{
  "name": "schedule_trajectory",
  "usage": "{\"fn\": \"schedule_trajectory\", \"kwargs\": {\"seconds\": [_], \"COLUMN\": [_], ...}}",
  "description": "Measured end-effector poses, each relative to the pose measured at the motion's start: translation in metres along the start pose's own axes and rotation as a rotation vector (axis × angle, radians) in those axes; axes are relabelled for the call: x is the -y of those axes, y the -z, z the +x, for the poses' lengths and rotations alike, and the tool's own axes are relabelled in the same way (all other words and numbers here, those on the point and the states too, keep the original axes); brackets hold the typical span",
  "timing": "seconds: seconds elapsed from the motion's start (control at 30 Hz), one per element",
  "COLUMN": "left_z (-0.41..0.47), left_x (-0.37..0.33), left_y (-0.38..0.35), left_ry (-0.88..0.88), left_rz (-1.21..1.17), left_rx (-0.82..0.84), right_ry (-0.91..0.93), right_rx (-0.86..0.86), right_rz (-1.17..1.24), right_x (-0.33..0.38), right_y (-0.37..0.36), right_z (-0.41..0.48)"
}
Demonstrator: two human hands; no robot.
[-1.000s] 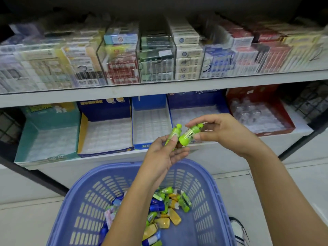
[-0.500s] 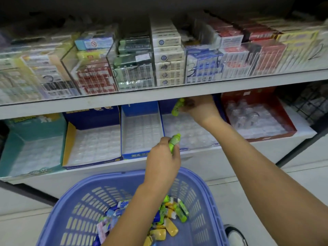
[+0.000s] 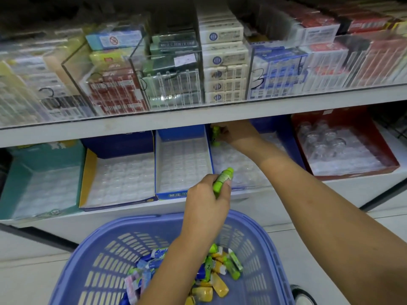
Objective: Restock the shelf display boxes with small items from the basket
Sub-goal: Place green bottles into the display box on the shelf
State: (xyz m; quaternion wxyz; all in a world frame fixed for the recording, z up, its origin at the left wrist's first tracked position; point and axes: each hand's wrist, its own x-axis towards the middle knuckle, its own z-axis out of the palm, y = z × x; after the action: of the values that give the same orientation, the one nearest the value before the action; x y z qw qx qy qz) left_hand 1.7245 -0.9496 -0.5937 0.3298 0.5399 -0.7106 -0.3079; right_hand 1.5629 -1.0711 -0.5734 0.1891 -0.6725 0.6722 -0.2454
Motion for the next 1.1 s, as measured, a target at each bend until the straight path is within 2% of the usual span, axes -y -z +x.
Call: {"fn": "schedule_trajectory", "kwargs": {"seconds": [0.13,0.23,0.37,0.43,0.53,0.6,0.67,0.77,0.87,1.0,1.1], "left_z": [0.0,0.002,0.001,-0.001,0.001,0.004,0.008,0.017,0.027,0.031,0.033], "left_x": [-0.002,-0.005,-0.01,-0.013,-0.016,-0.021,-0.026,-0.033,-0.037,-0.038,-0.039], "left_y": [0.002,0.005,0.009,0.01,0.011,0.01,0.008,0.005,0.005,0.007,0.006], "left_ry": [0.023,0.056,0.129,0.097,0.05,0.018,-0.009,0.053,0.138,0.141,0.174], "left_rz": [-0.029,-0.073,-0.383,-0.472,-0.521,-0.558,-0.622,-0.748,-0.848,-0.969,-0.982], "left_rx": [0.025,0.061,0.104,0.056,-0.035,-0.082,-0.107,-0.078,0.035,0.193,0.208], "right_ry": [-0.036,-0.036,-0.094,-0.137,-0.192,-0.133,-0.068,-0.016,-0.004,0.017,0.034], "right_rx": [-0.021,-0.019,-0.069,-0.036,0.161,0.307,0.375,0.303,0.167,0.152,0.148], "right_rz": [0.066,0.023,0.04,0.208,0.73,0.825,0.841,0.895,0.891,0.835,0.807], "right_x": [0.009,0.018,0.027,0.031,0.038,0.034,0.031,0.026,0.021,0.019,0.018], "right_y": [0.001,0.008,0.022,0.032,0.05,0.059,0.06,0.059,0.061,0.065,0.067], "right_z": [-0.006,-0.016,-0.036,-0.049,-0.074,-0.088,-0.096,-0.098,-0.098,-0.095,-0.094]}}
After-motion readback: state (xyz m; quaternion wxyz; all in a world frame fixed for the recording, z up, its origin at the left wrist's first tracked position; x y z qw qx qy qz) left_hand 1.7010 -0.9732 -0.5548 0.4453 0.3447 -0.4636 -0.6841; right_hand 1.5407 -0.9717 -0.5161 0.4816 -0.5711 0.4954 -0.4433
